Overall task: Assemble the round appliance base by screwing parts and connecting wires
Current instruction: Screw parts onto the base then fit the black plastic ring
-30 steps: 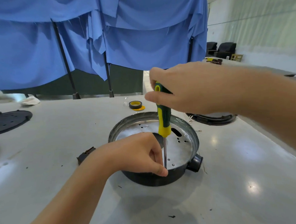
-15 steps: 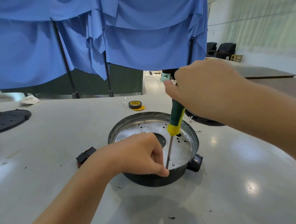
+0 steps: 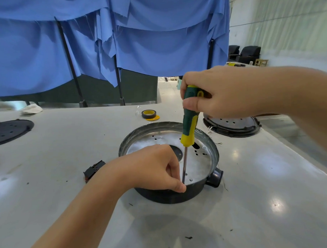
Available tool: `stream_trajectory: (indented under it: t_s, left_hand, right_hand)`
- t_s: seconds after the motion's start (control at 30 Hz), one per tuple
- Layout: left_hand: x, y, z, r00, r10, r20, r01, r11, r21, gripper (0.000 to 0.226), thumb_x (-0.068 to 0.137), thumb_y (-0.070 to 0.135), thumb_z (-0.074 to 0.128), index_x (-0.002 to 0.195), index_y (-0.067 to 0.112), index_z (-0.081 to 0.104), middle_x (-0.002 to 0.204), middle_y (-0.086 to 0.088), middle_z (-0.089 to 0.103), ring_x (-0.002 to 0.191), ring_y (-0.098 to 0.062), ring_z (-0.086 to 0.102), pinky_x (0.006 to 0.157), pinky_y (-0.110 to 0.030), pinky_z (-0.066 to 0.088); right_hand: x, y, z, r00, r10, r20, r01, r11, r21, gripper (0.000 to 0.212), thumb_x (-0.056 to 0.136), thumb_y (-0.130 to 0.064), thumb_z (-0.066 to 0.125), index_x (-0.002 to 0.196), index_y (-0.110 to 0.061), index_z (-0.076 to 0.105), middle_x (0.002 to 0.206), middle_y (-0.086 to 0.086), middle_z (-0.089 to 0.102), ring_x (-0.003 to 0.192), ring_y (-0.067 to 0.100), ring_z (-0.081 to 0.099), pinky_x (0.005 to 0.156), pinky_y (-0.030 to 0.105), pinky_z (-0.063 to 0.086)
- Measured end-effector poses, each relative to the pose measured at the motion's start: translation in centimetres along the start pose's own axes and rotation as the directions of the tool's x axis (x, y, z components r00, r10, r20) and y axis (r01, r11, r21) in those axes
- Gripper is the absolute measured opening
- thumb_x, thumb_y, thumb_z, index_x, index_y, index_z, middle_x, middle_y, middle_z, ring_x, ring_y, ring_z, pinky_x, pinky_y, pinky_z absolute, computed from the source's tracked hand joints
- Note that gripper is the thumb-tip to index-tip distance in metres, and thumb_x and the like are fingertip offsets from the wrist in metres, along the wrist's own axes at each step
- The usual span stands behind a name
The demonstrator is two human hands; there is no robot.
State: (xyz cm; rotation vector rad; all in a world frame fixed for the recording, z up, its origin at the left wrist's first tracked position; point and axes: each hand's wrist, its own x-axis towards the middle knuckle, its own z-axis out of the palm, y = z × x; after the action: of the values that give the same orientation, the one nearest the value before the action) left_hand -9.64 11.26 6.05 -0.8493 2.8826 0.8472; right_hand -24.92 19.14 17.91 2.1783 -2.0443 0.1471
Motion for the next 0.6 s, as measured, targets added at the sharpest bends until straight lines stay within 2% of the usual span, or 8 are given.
stream_trajectory:
  t_s: [0.07, 0.13, 0.27, 0.3, 0.37, 0.43, 0.5, 0.6]
  left_hand:
    - [0.0, 0.0, 0.0, 1.0, 0.002, 0.0, -0.002, 1.0, 0.005, 0.022, 0.079, 0.046, 0.073, 0.081, 0.025, 0.076, 0.074, 0.01, 0.07, 0.072, -0.001, 0.061, 0.059, -0.01, 0.048]
    - [0.1, 0.1, -0.1, 1.0, 0.002, 0.001, -0.002, 1.0, 0.012, 0.022, 0.079, 0.047, 0.073, 0.081, 0.025, 0.076, 0.075, 0.01, 0.071, 0.073, -0.002, 0.062, 0.063, -0.015, 0.051]
    - [0.0, 0.2, 0.0, 1.0, 0.01, -0.007, -0.01, 1.0, 0.02, 0.022, 0.079, 0.047, 0.073, 0.08, 0.025, 0.076, 0.073, 0.011, 0.07, 0.07, 0.0, 0.061, 0.058, -0.013, 0.047]
    - [0.0, 0.2, 0.0, 1.0, 0.01, -0.01, -0.01, 1.0, 0.019, 0.021, 0.079, 0.046, 0.073, 0.079, 0.025, 0.075, 0.073, 0.011, 0.07, 0.068, 0.001, 0.06, 0.058, -0.013, 0.046]
    - [-0.1, 0.3, 0.0, 1.0, 0.006, -0.01, -0.006, 1.0, 0.013, 0.021, 0.078, 0.046, 0.074, 0.079, 0.025, 0.075, 0.072, 0.011, 0.069, 0.065, 0.003, 0.058, 0.055, -0.012, 0.043]
    - [-0.1, 0.2, -0.1, 1.0, 0.003, -0.01, -0.003, 1.0, 0.009, 0.021, 0.078, 0.047, 0.073, 0.079, 0.025, 0.075, 0.072, 0.011, 0.068, 0.063, 0.004, 0.057, 0.052, -0.009, 0.041]
    - [-0.1, 0.3, -0.1, 1.0, 0.002, -0.012, -0.002, 1.0, 0.008, 0.021, 0.078, 0.046, 0.073, 0.079, 0.025, 0.075, 0.071, 0.012, 0.068, 0.064, 0.006, 0.057, 0.05, -0.006, 0.04]
    - [0.0, 0.3, 0.0, 1.0, 0.0, -0.013, 0.0, 1.0, 0.01, 0.02, 0.078, 0.046, 0.074, 0.079, 0.026, 0.075, 0.072, 0.015, 0.069, 0.067, 0.006, 0.059, 0.051, -0.004, 0.04]
  right_hand:
    - [0.2, -0.2, 0.3, 0.994, -0.003, -0.106, -0.013, 0.989, -0.146, 0.048, 0.084, -0.065, 0.033, 0.075, -0.02, 0.048, 0.06, -0.003, 0.047, 0.051, 0.015, 0.043, 0.05, 0.03, 0.034]
    - [0.4, -0.4, 0.8, 0.979, -0.016, -0.202, -0.043, 0.958, -0.284, 0.058, 0.084, -0.067, 0.029, 0.064, -0.015, 0.042, 0.055, 0.001, 0.04, 0.048, 0.017, 0.037, 0.047, 0.029, 0.03]
    - [0.5, -0.7, 1.3, 0.958, -0.03, -0.285, -0.075, 0.934, -0.35, 0.055, 0.089, -0.065, 0.029, 0.068, -0.015, 0.041, 0.056, 0.002, 0.042, 0.047, 0.017, 0.037, 0.045, 0.028, 0.022]
    - [0.4, -0.7, 1.4, 0.968, -0.037, -0.247, -0.04, 0.953, -0.299, 0.049, 0.091, -0.062, 0.029, 0.076, -0.017, 0.042, 0.059, 0.002, 0.046, 0.049, 0.016, 0.04, 0.046, 0.029, 0.024]
    - [0.3, -0.7, 1.1, 0.997, -0.001, -0.073, 0.003, 1.0, 0.02, 0.025, 0.097, -0.048, 0.034, 0.1, -0.025, 0.043, 0.072, 0.004, 0.057, 0.055, 0.016, 0.047, 0.05, 0.033, 0.036]
    - [0.2, -0.5, 0.8, 0.999, -0.009, 0.04, -0.003, 0.958, 0.286, 0.011, 0.099, -0.037, 0.037, 0.108, -0.033, 0.043, 0.086, 0.002, 0.063, 0.064, 0.016, 0.056, 0.061, 0.033, 0.048]
    - [0.2, -0.2, 0.8, 0.999, -0.044, 0.003, 0.041, 0.955, 0.293, 0.007, 0.098, -0.038, 0.042, 0.101, -0.034, 0.047, 0.086, -0.004, 0.063, 0.069, 0.015, 0.061, 0.065, 0.032, 0.051]
    - [0.4, -0.2, 1.1, 0.993, -0.037, -0.116, 0.049, 0.993, 0.105, 0.029, 0.092, -0.052, 0.043, 0.086, -0.025, 0.047, 0.07, -0.004, 0.056, 0.06, 0.017, 0.053, 0.055, 0.032, 0.041]
